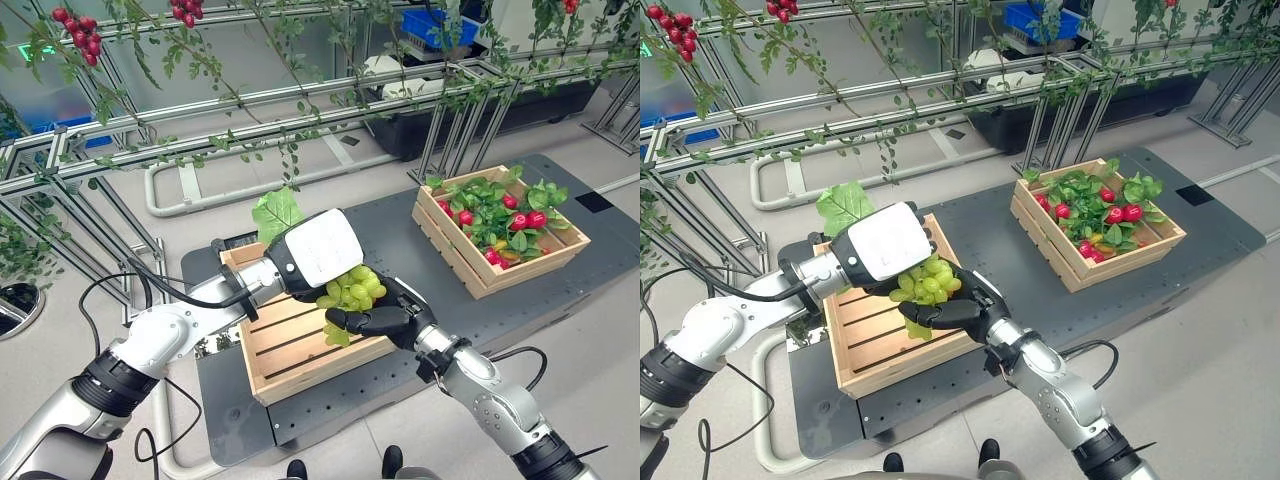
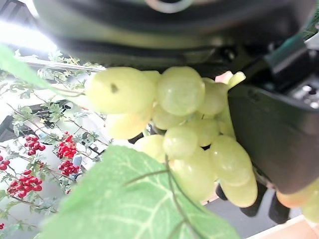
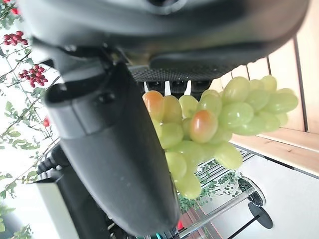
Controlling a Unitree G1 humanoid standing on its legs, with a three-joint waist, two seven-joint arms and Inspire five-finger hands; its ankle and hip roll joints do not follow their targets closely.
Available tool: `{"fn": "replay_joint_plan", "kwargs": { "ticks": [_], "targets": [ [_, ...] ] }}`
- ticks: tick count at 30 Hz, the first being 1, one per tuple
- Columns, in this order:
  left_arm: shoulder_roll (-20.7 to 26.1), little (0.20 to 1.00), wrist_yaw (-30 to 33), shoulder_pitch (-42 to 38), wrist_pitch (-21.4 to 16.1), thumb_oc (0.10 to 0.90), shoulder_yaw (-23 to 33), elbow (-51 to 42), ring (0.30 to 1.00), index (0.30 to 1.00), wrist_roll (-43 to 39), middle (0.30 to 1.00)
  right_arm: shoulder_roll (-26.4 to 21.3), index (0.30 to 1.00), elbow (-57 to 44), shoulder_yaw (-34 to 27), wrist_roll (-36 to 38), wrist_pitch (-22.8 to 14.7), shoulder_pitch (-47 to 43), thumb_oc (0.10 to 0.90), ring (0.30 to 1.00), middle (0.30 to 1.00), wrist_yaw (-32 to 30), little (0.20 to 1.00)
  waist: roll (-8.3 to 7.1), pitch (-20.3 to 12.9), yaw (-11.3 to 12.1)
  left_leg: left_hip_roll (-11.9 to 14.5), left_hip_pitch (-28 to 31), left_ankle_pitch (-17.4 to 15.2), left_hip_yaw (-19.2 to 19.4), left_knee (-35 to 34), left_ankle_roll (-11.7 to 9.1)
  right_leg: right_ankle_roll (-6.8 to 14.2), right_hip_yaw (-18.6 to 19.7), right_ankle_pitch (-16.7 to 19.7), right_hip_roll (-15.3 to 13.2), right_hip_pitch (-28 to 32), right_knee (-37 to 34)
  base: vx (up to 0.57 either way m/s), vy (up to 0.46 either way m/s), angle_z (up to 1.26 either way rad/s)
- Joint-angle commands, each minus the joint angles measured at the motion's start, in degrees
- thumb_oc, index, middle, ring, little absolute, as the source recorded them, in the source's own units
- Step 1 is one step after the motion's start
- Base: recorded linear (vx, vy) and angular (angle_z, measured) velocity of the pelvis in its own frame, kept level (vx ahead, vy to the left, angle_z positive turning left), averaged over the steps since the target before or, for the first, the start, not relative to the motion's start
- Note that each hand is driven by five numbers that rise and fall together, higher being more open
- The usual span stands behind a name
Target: Pick up the fruits from the basket on one side to the basket on the other side
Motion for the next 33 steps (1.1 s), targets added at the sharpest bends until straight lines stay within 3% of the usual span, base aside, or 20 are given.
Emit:
{"fn": "replay_joint_plan", "kwargs": {
  "ticks": [1,3,13,26,27,28,29,33],
  "targets": [
    [-5.3,0.3,8.1,-6.0,0.2,0.4,3.3,-5.9,0.3,0.3,-6.3,0.3,1.9,0.516,0.3,1.7,2.0,-3.4,-3.5,0.544,0.516,0.516,-3.0,0.516,0.94,-6.0,0.1,-0.1,1.7,-5.4,2.4,0.5,-2.1,5.7,-1.0,-3.3,-4.3,3.7,0.1,0.0,0.0,0.0],
    [-6.1,0.3,8.3,-5.8,-0.9,0.4,3.7,-6.6,0.3,0.3,-6.5,0.3,2.1,0.3,0.8,2.0,2.0,-3.3,-3.4,0.4,0.3,0.3,-2.9,0.3,0.88,-6.1,0.2,-0.1,1.6,-5.5,2.4,0.5,-2.1,5.7,-0.9,-3.3,-4.3,3.7,0.1,0.0,0.0,0.0],
    [-8.1,0.3,13.0,-4.3,-3.5,0.4,4.6,-7.4,0.3,0.3,-2.2,0.3,2.4,0.3,2.5,3.0,0.9,-3.1,-2.9,0.4,0.3,0.3,-4.0,0.3,0.57,-6.4,0.4,0.0,1.6,-5.5,2.4,0.5,-2.2,5.6,-0.8,-3.3,-4.3,3.6,0.1,0.0,0.0,0.0],
    [-9.3,0.3,13.0,-3.9,-3.6,0.4,5.7,-8.1,0.3,0.3,-1.4,0.3,2.5,0.3,3.3,3.0,0.7,-4.2,-2.5,0.4,0.3,0.3,-5.7,0.3,0.41,-6.8,0.3,0.0,1.5,-5.4,2.2,0.5,-2.3,5.6,-0.5,-3.3,-4.3,3.6,0.1,0.0,0.0,0.0],
    [-9.3,0.709,12.0,-3.2,-1.8,0.673,6.4,-8.3,0.709,0.709,-2.9,0.709,2.3,0.3,3.2,2.1,0.4,-5.1,-2.0,0.4,0.3,0.3,-7.0,0.3,0.42,-6.8,0.3,0.0,1.4,-5.3,2.3,0.5,-2.2,5.6,-0.5,-3.2,-4.3,3.5,0.1,0.0,0.0,0.0],
    [-9.3,0.709,12.0,-3.0,-1.6,0.673,6.6,-8.2,0.709,0.709,-3.1,0.709,2.3,0.3,3.2,1.9,0.3,-5.4,-1.9,0.4,0.3,0.3,-7.3,0.3,0.41,-6.8,0.3,0.0,1.4,-5.4,2.3,0.5,-2.2,5.6,-0.5,-3.2,-4.3,3.5,0.1,0.0,0.0,0.0],
    [-9.3,0.9,12.0,-2.7,-1.1,0.8,6.9,-8.2,0.9,0.9,-3.5,0.9,2.3,0.3,3.3,1.7,0.2,-5.8,-1.8,0.4,0.3,0.3,-7.8,0.3,0.4,-6.8,0.3,0.0,1.4,-5.4,2.3,0.5,-2.2,5.6,-0.5,-3.2,-4.3,3.5,0.1,0.0,0.0,0.0],
    [-8.2,0.9,12.4,-0.2,2.2,0.8,10.6,-8.0,0.9,0.9,-5.2,0.9,1.2,0.3,3.0,-1.7,-1.0,-7.1,-0.1,0.4,0.3,0.3,-9.7,0.3,0.27,-6.8,0.2,0.1,1.2,-5.3,2.4,0.5,-2.2,5.7,0.0,-3.1,-4.3,3.2,0.1,0.0,0.0,0.0]
  ]
}}
